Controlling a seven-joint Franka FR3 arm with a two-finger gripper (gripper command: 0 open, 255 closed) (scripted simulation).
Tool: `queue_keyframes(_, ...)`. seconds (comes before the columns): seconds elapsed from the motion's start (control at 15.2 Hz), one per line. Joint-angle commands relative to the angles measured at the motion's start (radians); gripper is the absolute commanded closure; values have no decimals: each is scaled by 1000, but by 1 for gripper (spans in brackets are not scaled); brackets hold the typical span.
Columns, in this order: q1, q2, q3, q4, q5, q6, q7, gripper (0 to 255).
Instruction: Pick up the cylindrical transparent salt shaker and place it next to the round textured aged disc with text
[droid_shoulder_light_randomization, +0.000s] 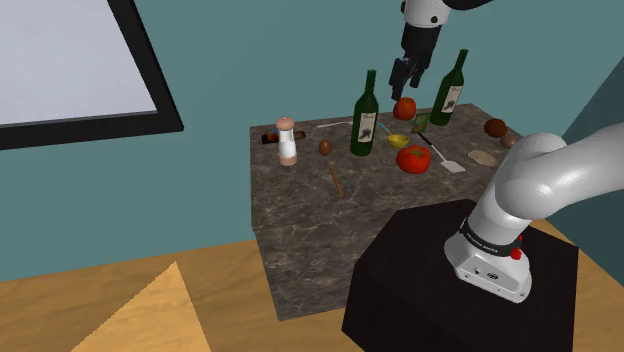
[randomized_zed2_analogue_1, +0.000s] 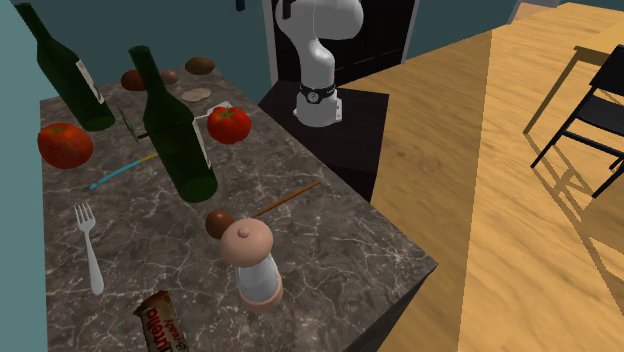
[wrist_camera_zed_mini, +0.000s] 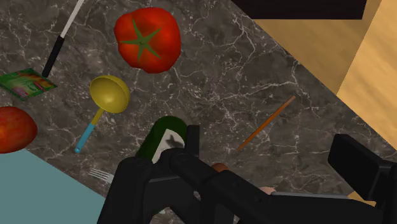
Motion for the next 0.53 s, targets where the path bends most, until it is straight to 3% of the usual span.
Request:
queue_keyframes(0.0, 0, 0, 0, 0, 0, 0, 0, 0)
queue_keyframes(0.46, 11, 268, 44, 108, 14, 152, 62, 0)
